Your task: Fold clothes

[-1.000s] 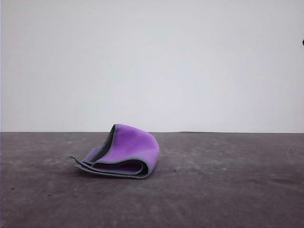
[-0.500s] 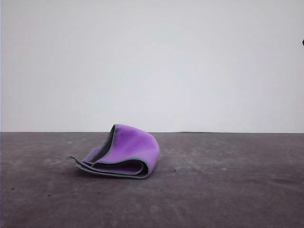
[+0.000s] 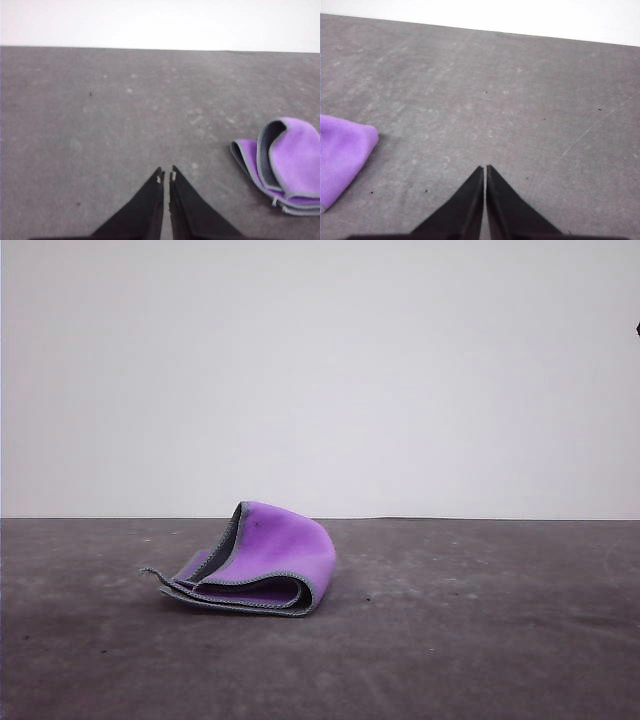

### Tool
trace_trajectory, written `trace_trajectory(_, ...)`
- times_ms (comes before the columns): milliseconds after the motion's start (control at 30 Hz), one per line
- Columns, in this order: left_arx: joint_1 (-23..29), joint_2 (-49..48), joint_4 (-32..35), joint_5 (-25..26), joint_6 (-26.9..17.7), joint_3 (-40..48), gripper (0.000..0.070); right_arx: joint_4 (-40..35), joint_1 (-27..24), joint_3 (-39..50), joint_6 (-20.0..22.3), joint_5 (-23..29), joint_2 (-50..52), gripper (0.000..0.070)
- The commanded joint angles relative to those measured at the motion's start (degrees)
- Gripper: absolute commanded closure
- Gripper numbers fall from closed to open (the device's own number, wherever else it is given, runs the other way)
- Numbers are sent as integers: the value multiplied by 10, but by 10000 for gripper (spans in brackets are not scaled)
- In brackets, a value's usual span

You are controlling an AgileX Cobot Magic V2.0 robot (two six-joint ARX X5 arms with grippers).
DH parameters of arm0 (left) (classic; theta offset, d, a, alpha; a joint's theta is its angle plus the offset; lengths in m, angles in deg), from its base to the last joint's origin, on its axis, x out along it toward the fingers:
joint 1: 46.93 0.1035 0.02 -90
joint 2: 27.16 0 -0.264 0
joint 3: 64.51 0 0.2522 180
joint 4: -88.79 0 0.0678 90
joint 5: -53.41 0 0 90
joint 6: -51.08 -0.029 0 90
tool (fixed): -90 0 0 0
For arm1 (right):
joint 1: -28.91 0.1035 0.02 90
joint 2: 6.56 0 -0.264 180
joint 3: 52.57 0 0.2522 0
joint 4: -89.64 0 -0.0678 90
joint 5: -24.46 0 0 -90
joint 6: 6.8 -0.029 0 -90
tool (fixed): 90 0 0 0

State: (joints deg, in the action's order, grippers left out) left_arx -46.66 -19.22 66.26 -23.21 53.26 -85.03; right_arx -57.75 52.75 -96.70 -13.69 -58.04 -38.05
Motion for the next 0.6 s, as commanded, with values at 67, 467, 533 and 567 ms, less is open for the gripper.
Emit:
trace_trajectory(67, 2, -29, 9, -19, 2, 21, 699, -5, 3, -3, -2, 0, -2, 700)
trace_trajectory(467, 2, -78, -14, -31, 9, 61, 699, -6, 3, -3, -2, 0, -2, 700)
trace_trajectory(533, 2, -76, -14, -31, 9, 61, 699, -8, 3, -3, -2, 0, -2, 700)
trace_trajectory(567, 2, -77, -14, -31, 9, 61, 699, -8, 3, -3, -2, 0, -2, 700)
